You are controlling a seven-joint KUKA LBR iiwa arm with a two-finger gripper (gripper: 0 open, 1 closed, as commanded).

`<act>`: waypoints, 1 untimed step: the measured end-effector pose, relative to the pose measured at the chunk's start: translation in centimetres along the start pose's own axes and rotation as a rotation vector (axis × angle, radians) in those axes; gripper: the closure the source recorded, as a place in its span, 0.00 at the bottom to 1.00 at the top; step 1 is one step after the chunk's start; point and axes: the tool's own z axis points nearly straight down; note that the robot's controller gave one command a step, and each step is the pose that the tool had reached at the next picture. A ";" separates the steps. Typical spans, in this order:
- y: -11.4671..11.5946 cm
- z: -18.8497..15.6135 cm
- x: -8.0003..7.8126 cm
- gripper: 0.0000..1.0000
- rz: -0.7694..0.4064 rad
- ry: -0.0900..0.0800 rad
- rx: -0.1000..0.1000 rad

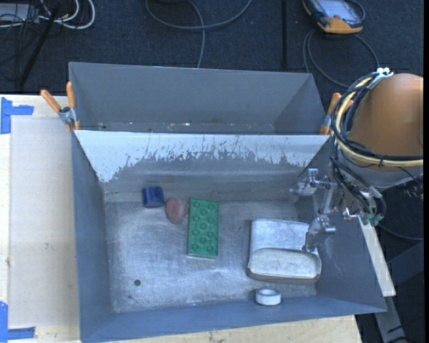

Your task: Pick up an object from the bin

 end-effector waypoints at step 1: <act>3.8 15.3 0.2 0.00 -0.434 0.006 -0.003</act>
Offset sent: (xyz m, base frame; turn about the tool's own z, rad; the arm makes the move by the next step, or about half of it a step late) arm -0.0013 0.0366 -0.1500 -0.4349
